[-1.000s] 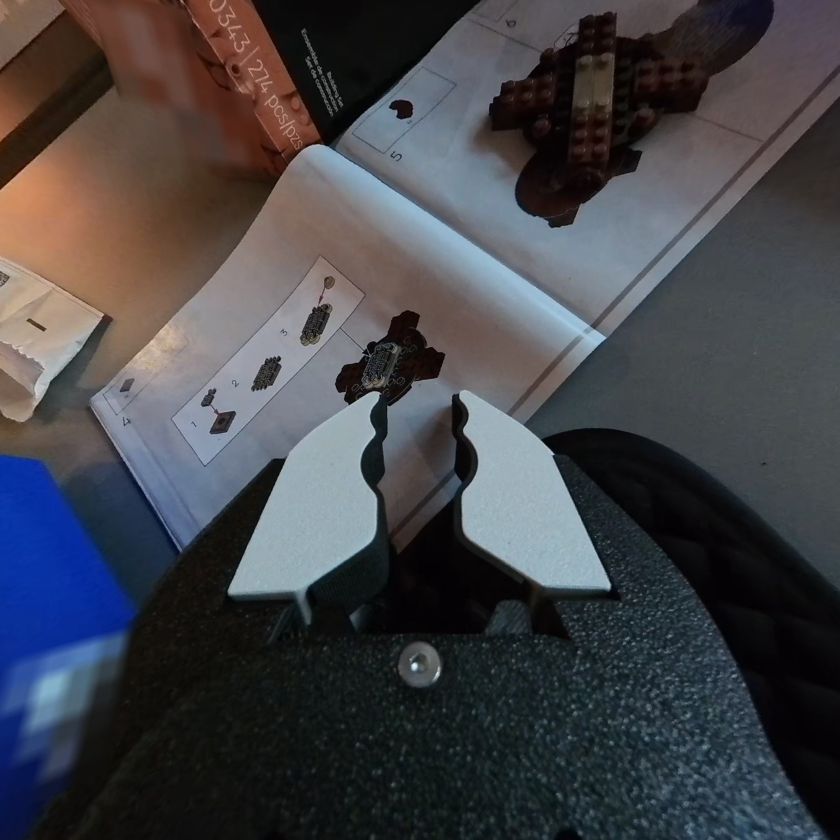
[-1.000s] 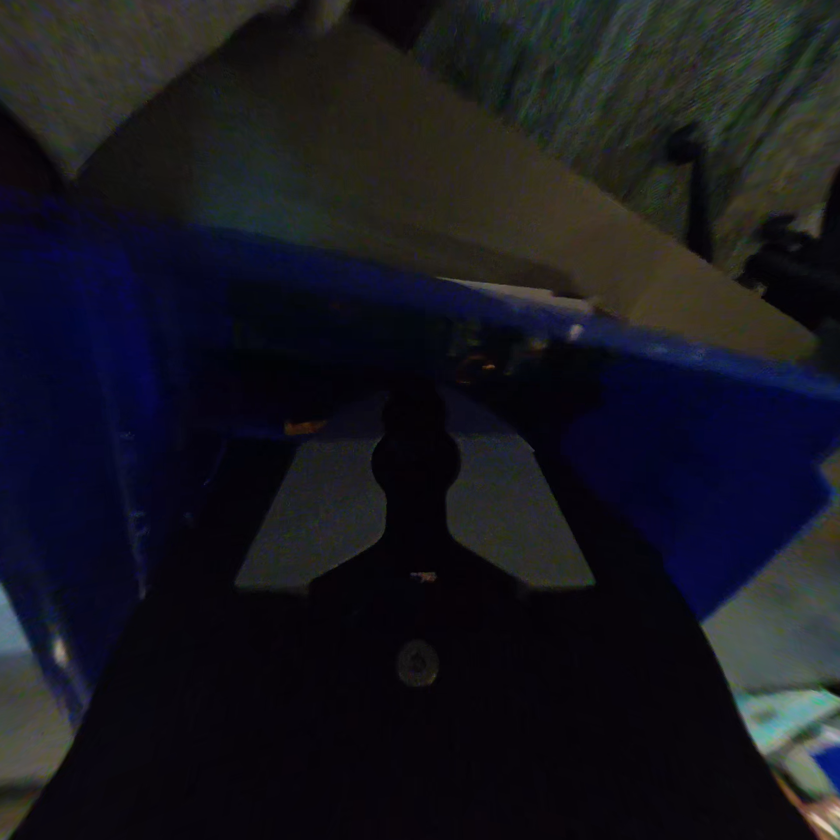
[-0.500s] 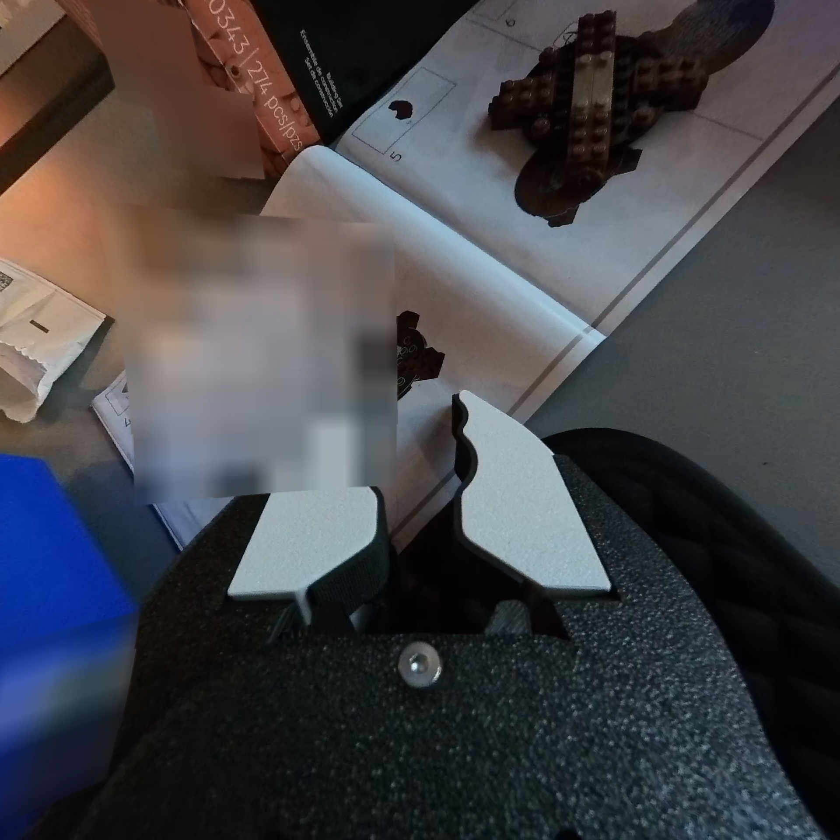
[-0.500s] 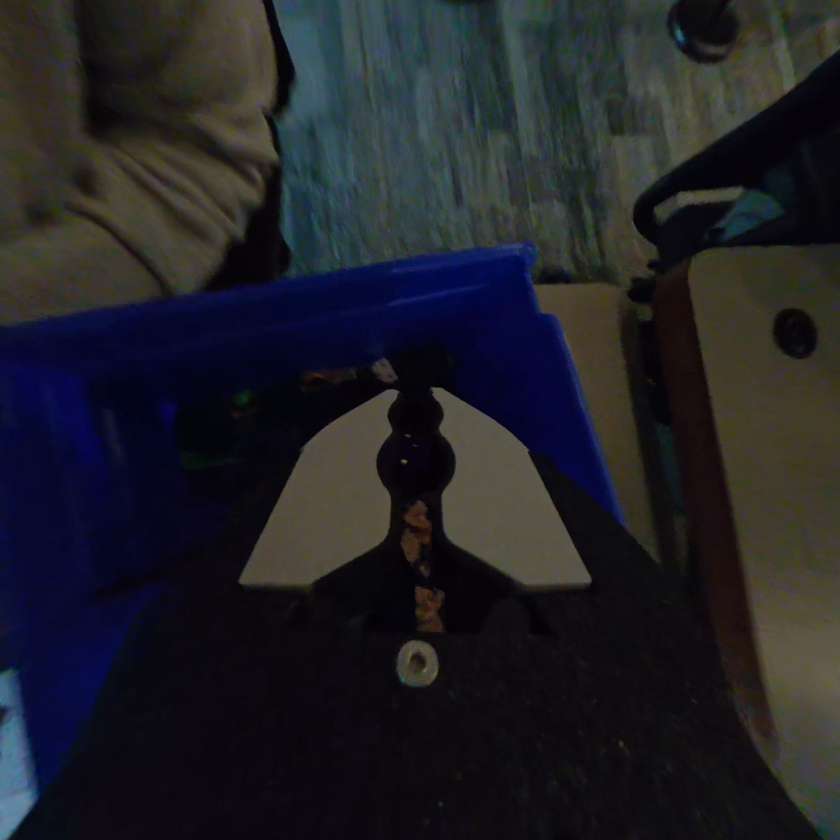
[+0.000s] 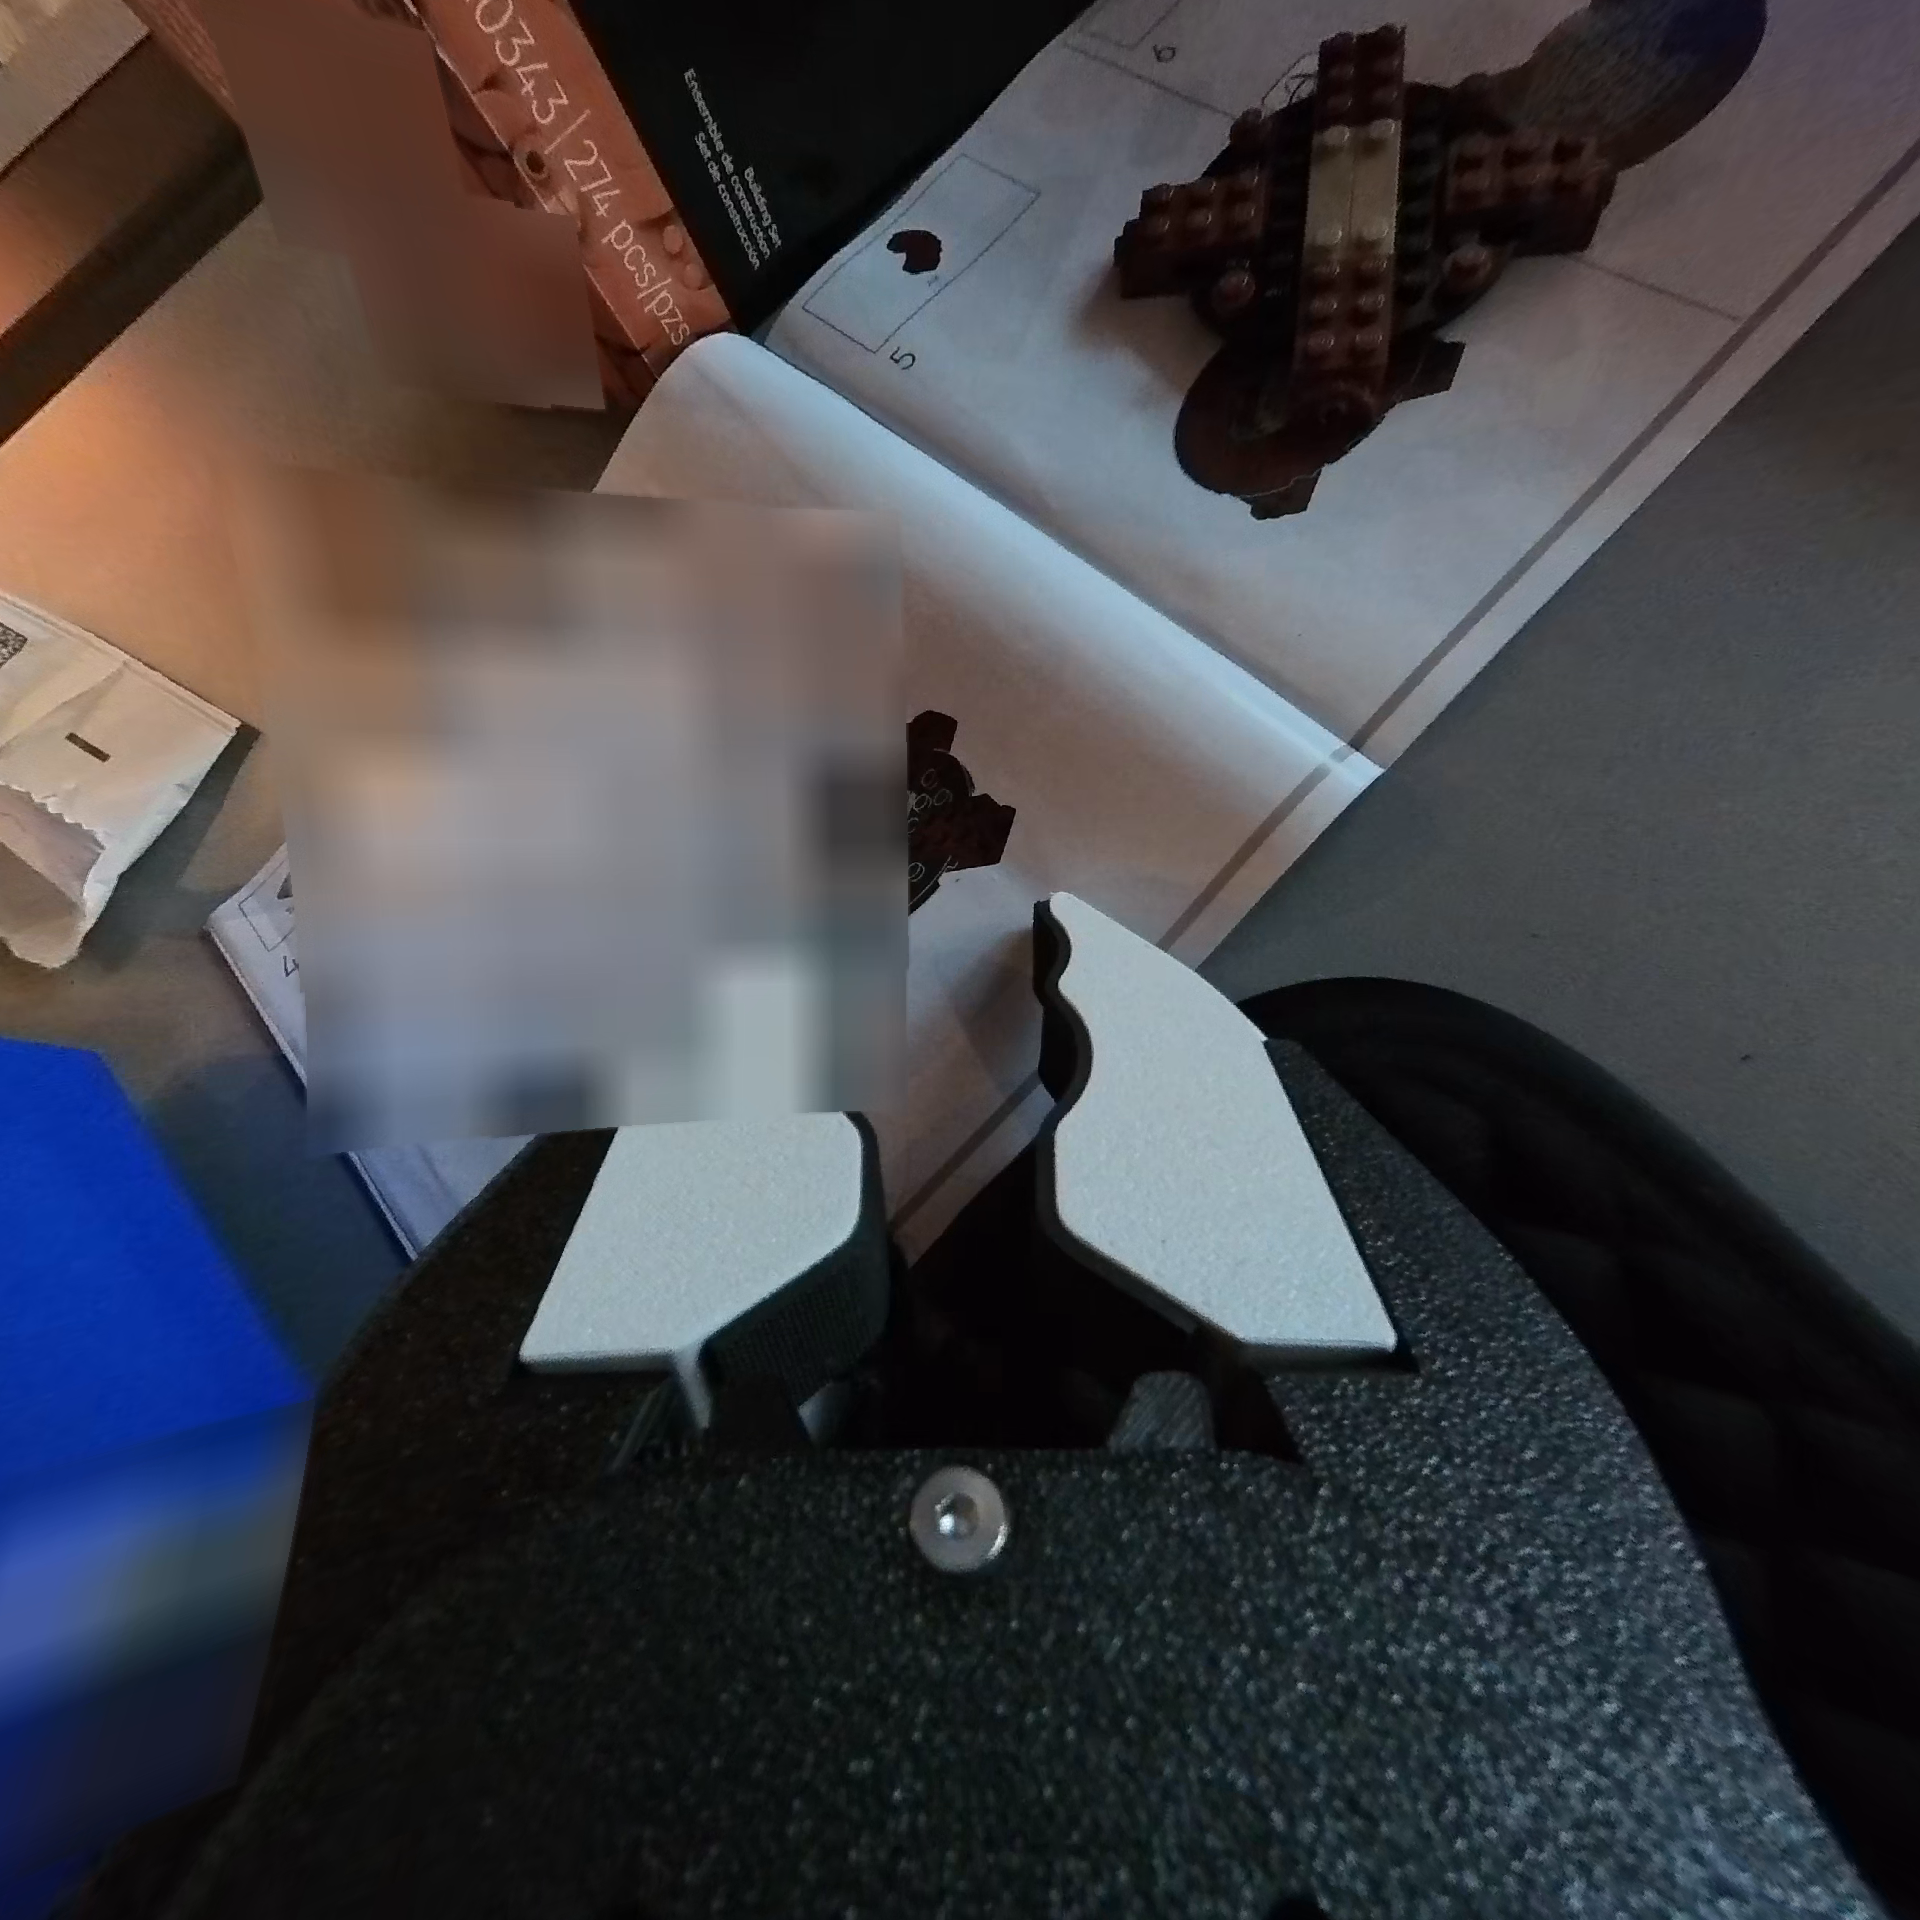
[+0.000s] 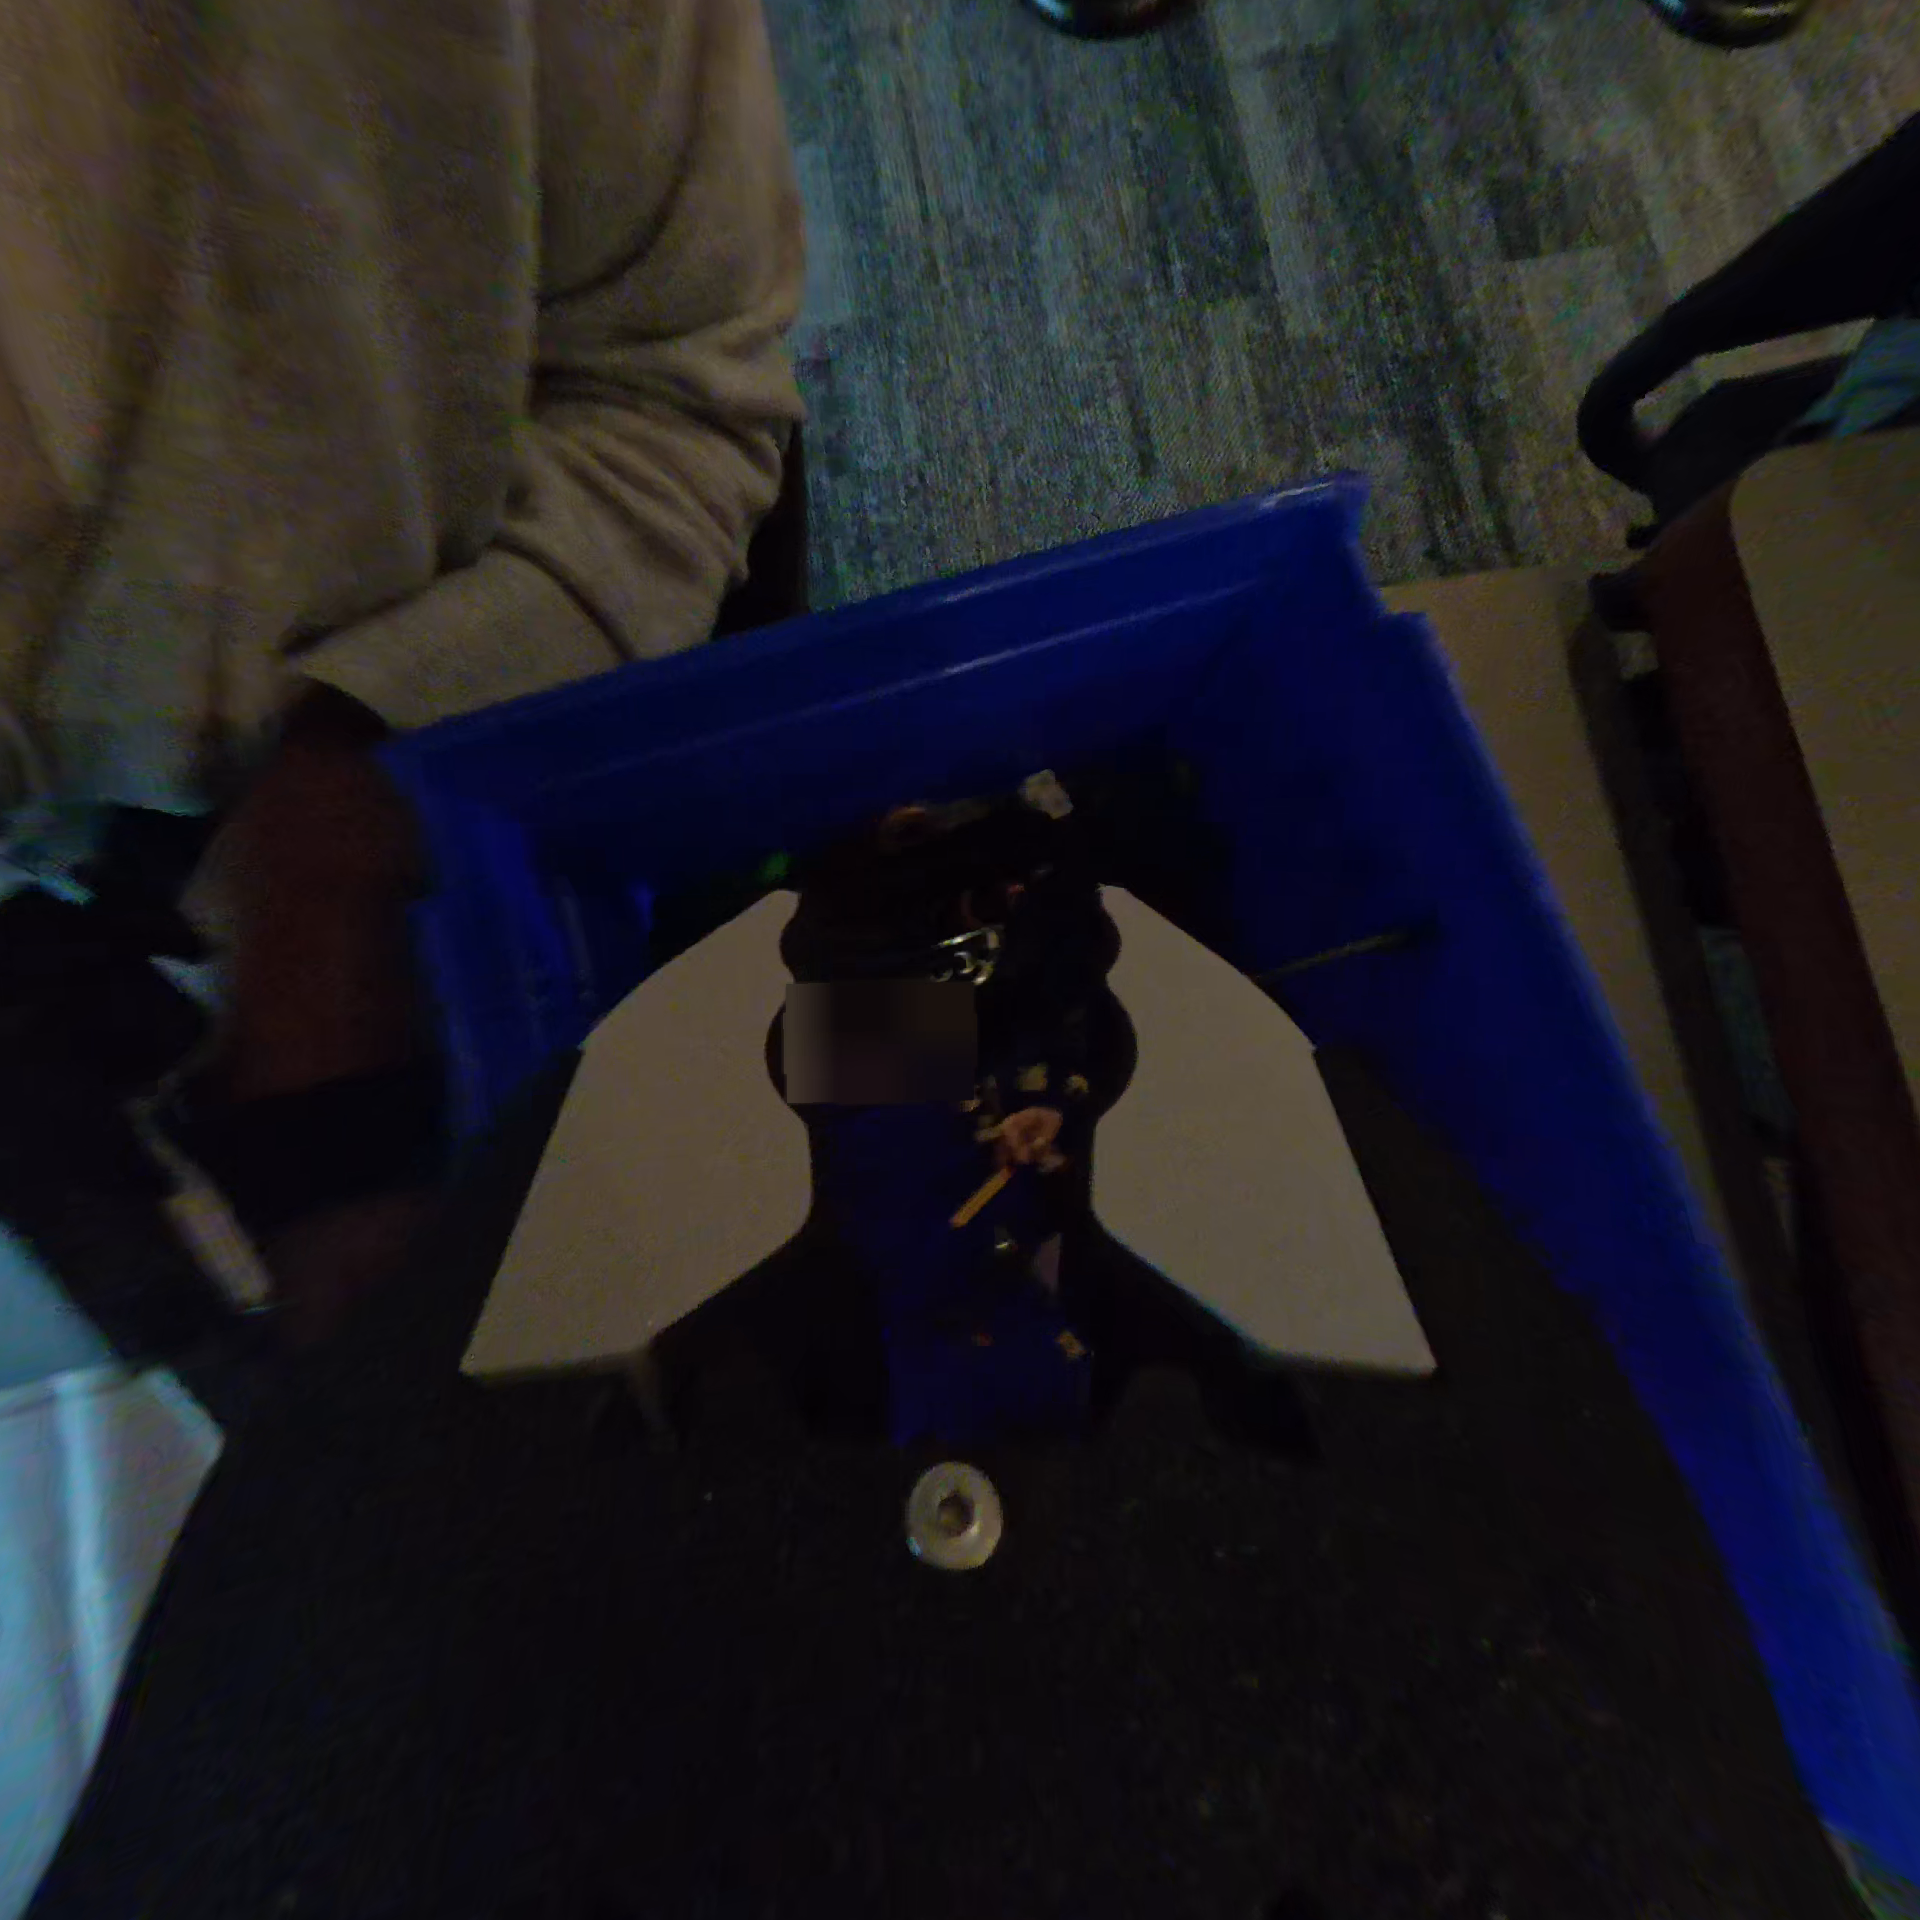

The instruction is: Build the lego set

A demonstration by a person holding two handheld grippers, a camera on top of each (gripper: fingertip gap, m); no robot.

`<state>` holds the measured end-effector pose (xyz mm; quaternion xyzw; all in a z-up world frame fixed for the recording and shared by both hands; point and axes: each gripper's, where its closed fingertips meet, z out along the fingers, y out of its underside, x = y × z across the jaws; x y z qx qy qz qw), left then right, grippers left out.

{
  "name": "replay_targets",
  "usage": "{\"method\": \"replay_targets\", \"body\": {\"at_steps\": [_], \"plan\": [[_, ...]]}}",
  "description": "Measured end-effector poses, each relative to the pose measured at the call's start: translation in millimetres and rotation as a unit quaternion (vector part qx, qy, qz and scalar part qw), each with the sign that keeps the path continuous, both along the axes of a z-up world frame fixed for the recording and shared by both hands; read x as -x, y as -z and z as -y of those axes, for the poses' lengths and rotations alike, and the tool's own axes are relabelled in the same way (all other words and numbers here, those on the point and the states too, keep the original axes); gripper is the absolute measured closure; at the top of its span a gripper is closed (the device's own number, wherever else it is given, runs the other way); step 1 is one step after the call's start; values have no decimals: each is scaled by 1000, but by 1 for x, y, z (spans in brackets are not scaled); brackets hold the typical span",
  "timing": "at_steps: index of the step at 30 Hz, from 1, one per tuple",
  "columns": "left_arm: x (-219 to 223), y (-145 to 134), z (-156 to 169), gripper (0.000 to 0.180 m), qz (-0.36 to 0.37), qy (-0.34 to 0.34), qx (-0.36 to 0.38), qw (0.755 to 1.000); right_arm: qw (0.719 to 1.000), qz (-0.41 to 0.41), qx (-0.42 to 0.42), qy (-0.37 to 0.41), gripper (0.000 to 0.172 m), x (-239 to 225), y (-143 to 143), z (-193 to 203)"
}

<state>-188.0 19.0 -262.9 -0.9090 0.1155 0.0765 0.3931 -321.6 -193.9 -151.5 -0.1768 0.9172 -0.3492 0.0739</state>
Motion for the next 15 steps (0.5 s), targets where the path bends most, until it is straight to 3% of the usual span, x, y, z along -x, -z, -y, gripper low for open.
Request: {"method": "replay_targets", "body": {"at_steps": [4, 6, 10, 15], "plan": [[0, 0, 0, 153, 2, 1, -1, 1000, 998, -19, 12, 63, 120, -4, -17, -22], [0, 0, 0, 152, 1, 1, -1, 1000, 985, -77, 24, 150, 128, 8, -28, -38], [-1, 0, 0, 150, 3, 2, -2, 1000, 929, -185, -3, 320, 125, 8, -46, -88], [0, 0, 0, 149, 3, 0, -3, 1000, 858, -156, -14, 490, 124, -36, -44, -140]]}}
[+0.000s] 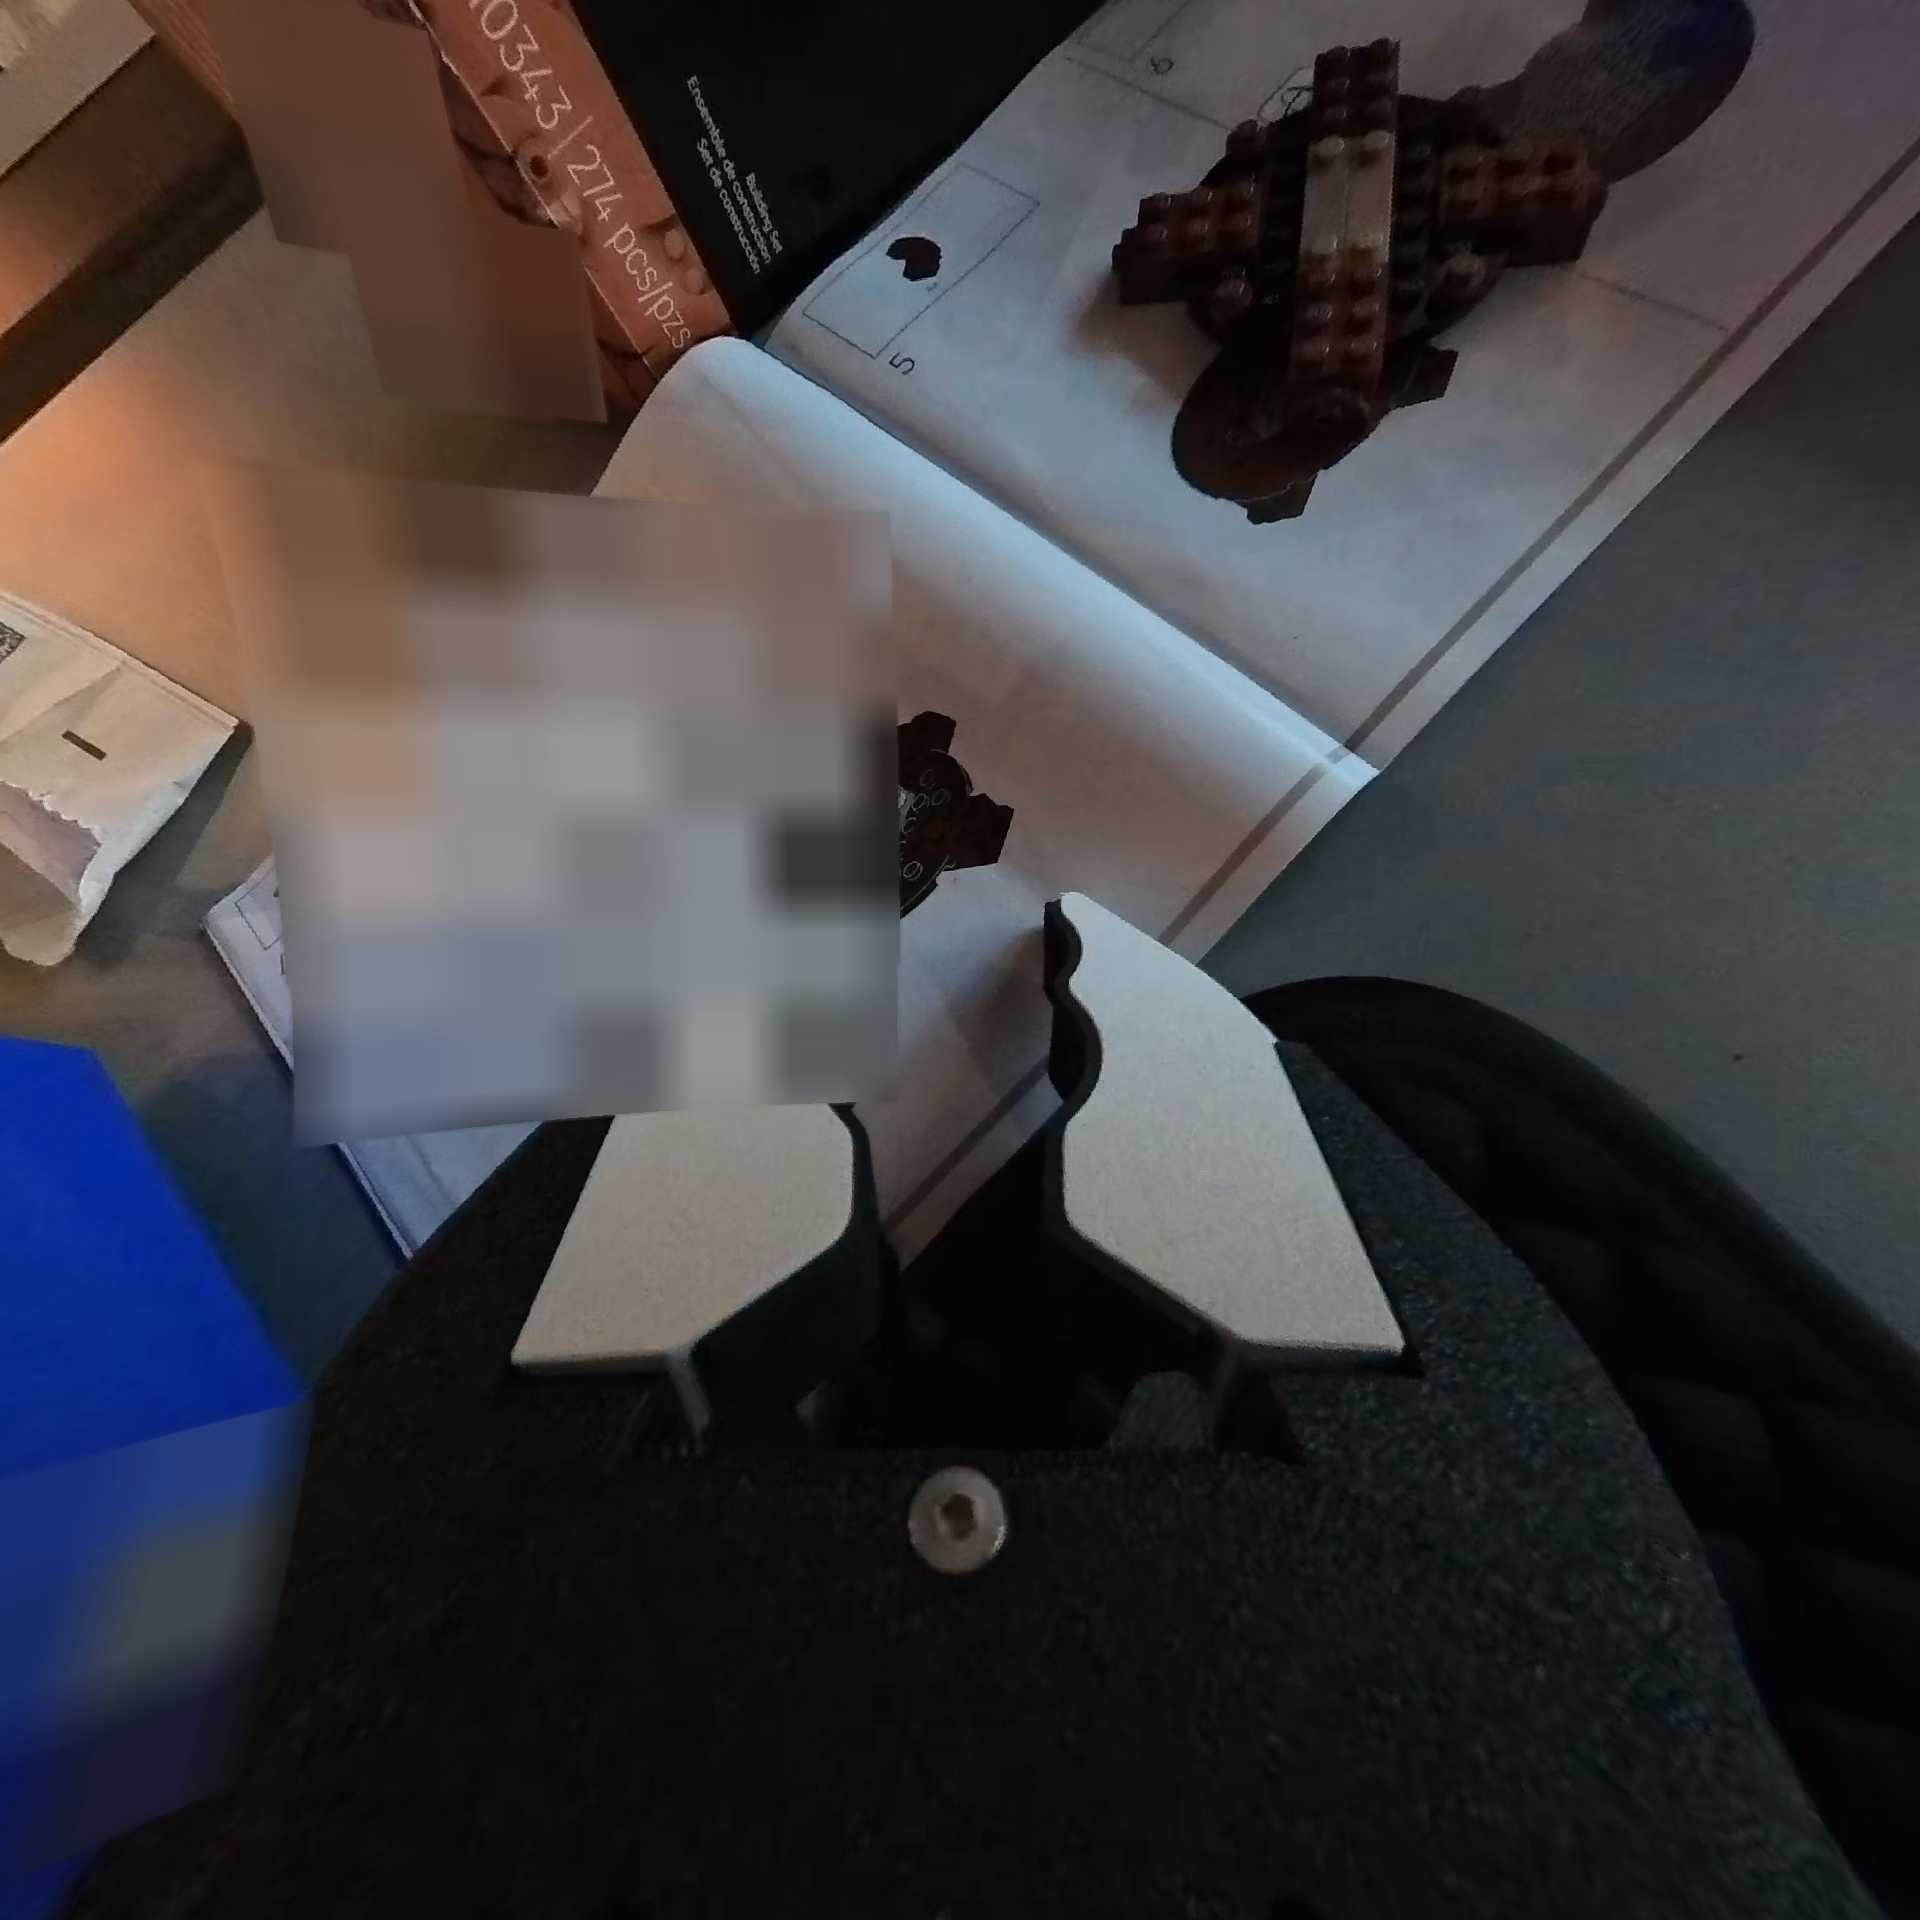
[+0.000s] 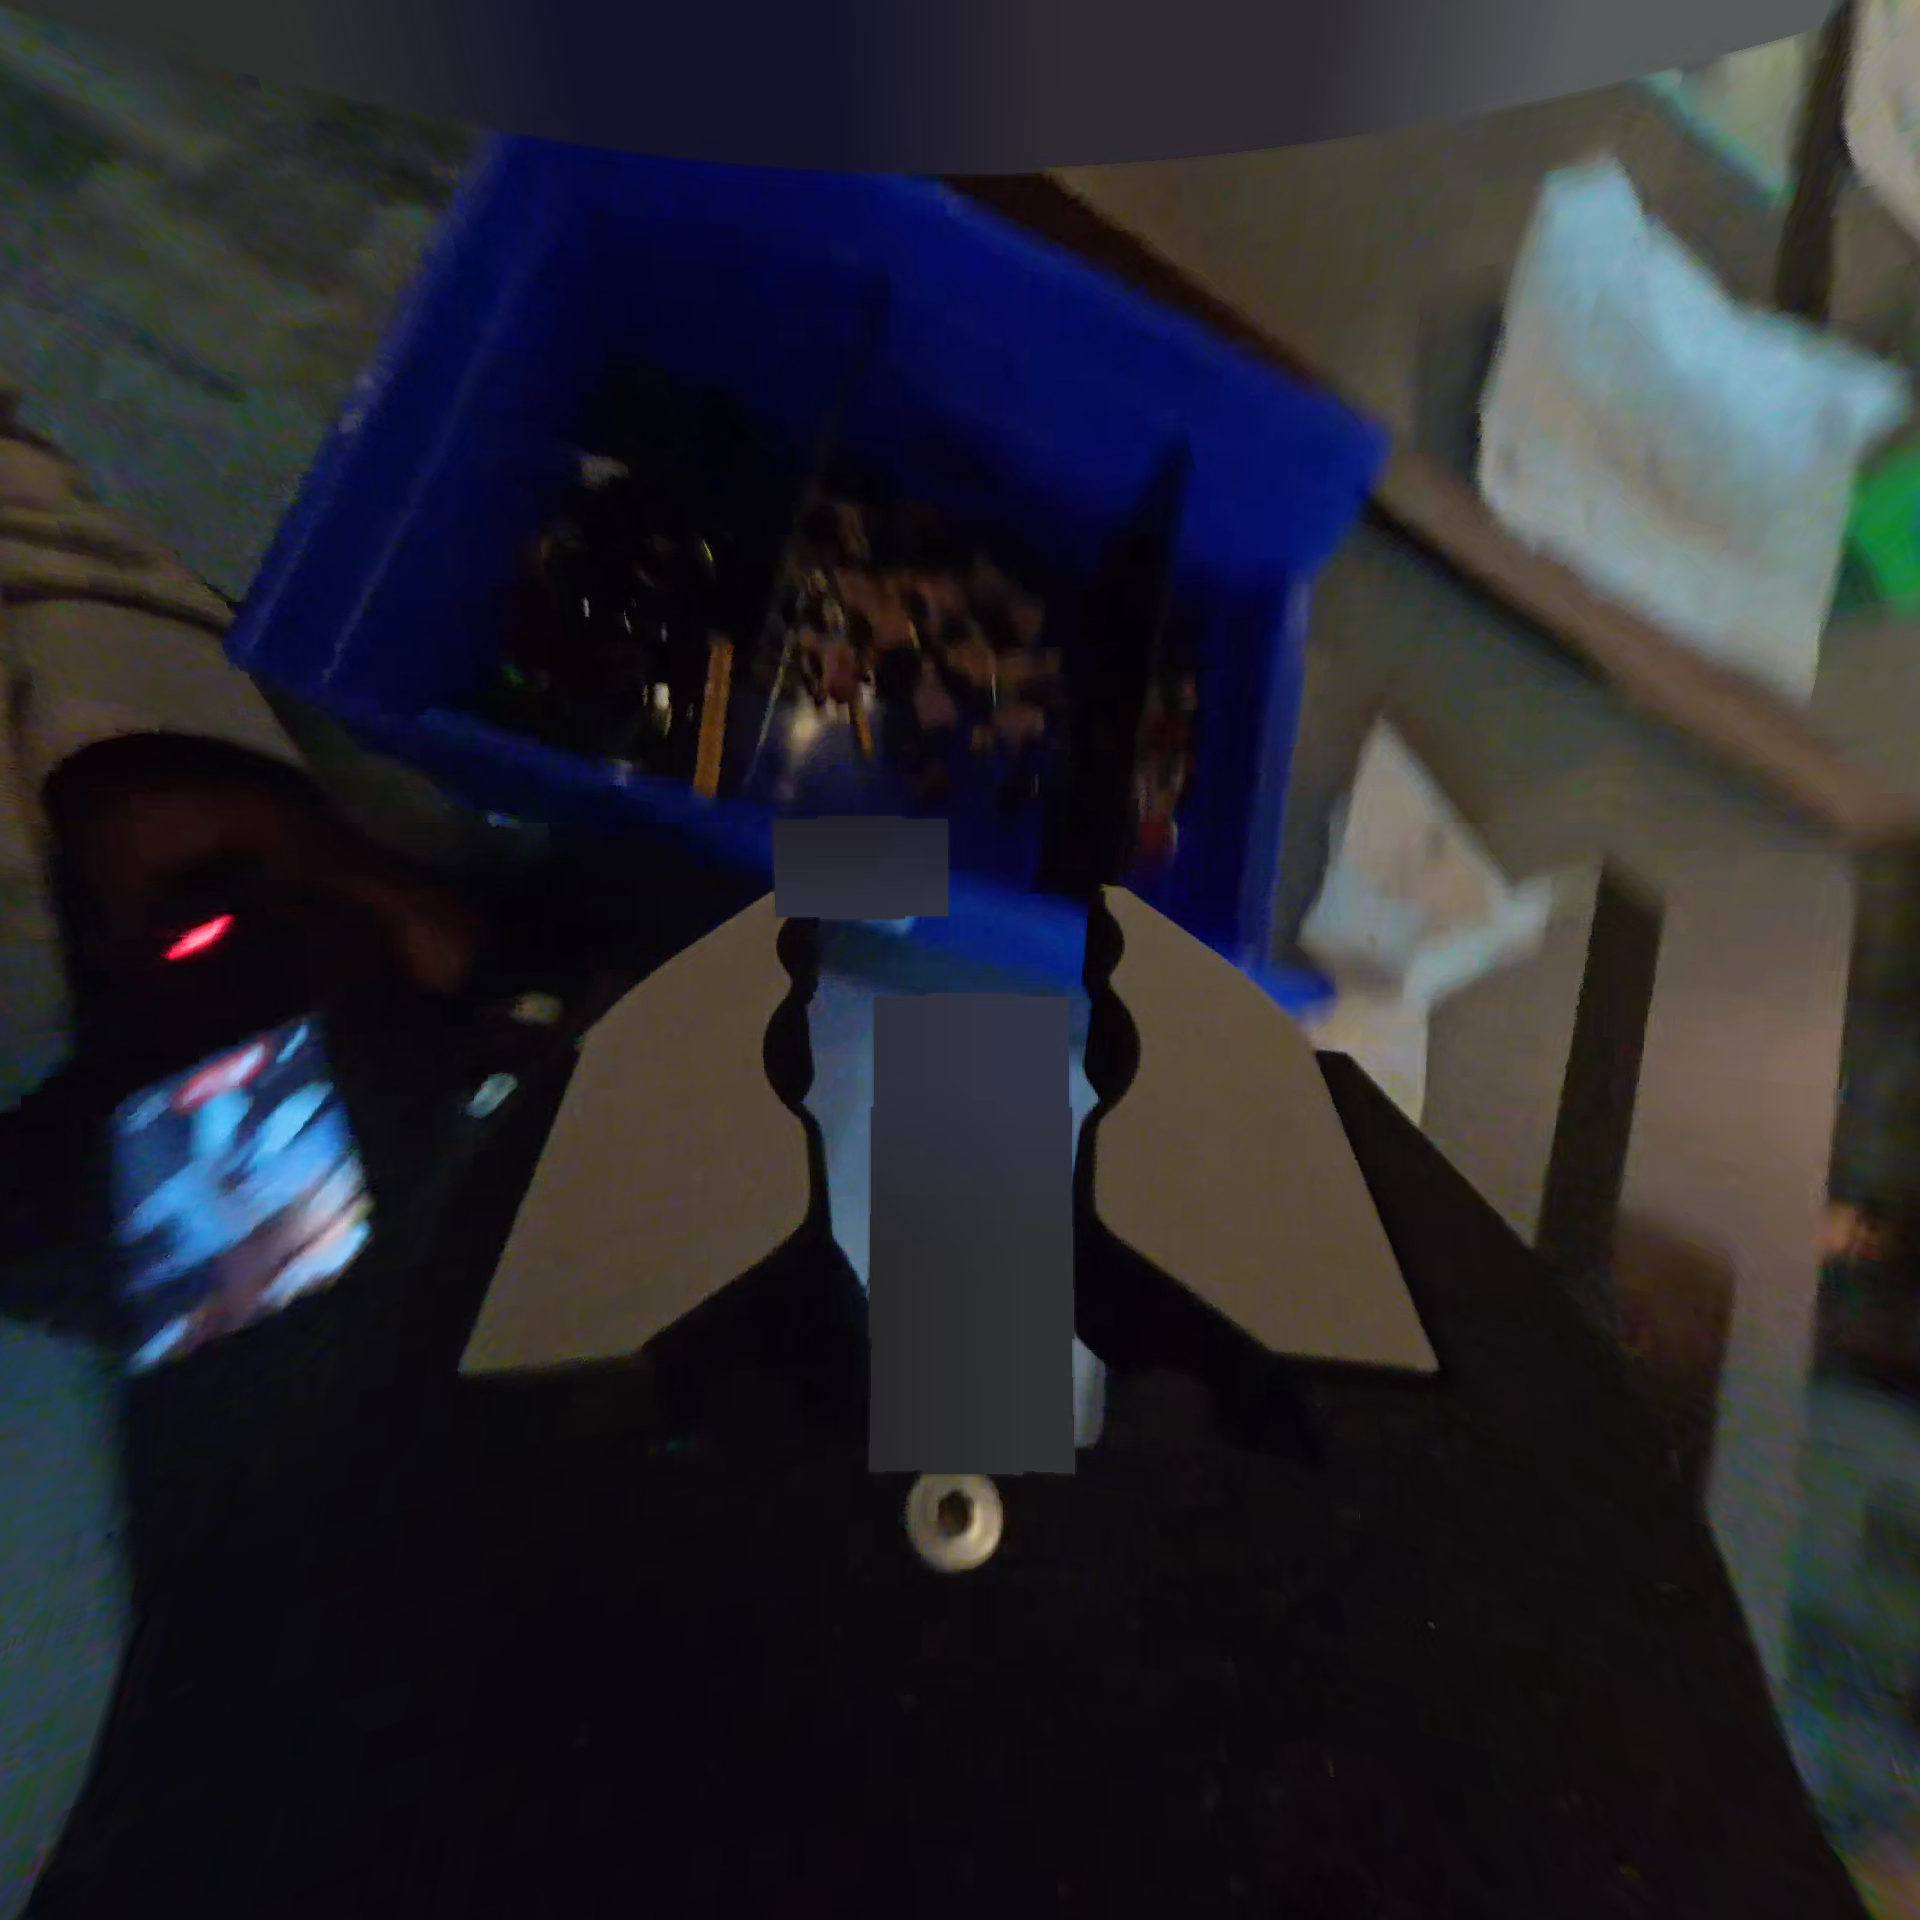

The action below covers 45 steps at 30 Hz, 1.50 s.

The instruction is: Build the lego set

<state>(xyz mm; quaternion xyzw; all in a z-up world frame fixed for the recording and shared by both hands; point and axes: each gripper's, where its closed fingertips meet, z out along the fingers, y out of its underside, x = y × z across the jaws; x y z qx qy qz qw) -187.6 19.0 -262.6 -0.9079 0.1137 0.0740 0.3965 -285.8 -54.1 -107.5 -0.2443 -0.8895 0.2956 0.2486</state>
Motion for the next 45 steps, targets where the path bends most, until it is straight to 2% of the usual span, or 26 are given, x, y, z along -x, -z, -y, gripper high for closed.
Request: {"method": "replay_targets", "body": {"at_steps": [6, 11, 14, 17, 19, 23, 25, 27, 29, 33, 36, 38, 40, 45], "plan": [[-1, 0, 0, 146, 9, 2, -2, 1000, 986, -36, 45, 155, 126, -50, 0, -60], [-1, -1, 0, 145, 28, 2, -6, 1000, 951, -35, 96, 291, 119, -107, 17, -109], [-1, -1, 0, 144, 33, 1, -4, 999, 906, -49, 118, 404, 120, -167, 10, -152], [-1, 2, 0, 144, 41, -1, 9, 999, 858, -50, 65, 506, 121, -250, 1, -189], [0, 2, 0, 144, 48, -3, 14, 999, 817, -37, 27, 575, 120, -312, -2, -208], [0, -1, 1, 133, 65, -7, 7, 998, 742, -1, 22, 670, 118, -429, 7, -220], [1, -7, 1, 125, 72, -16, -9, 997, 722, 25, 44, 690, 113, -473, 27, -215], [0, -15, 2, 118, 83, -19, -6, 996, 733, 37, 66, 676, 106, -498, 46, -204], [-5, -28, -1, 111, 86, -19, -2, 996, 767, 24, 86, 635, 103, -505, 56, -191], [-33, -59, -26, 97, 48, -3, -7, 999, 823, 17, 99, 559, 118, -503, 72, -175], [-84, -79, -59, 95, 54, 48, -32, 997, 869, 15, 145, 473, 135, -493, 75, -155], [-119, -84, -78, 96, 60, 86, -38, 994, 878, 10, 186, 440, 134, -490, 75, -149], [-147, -83, -94, 97, 60, 116, -39, 991, 882, -5, 214, 419, 141, -494, 70, -151], [-183, -74, -115, 100, 70, 166, -20, 983, 875, -88, 245, 409, 139, -513, 32, -186]]}}
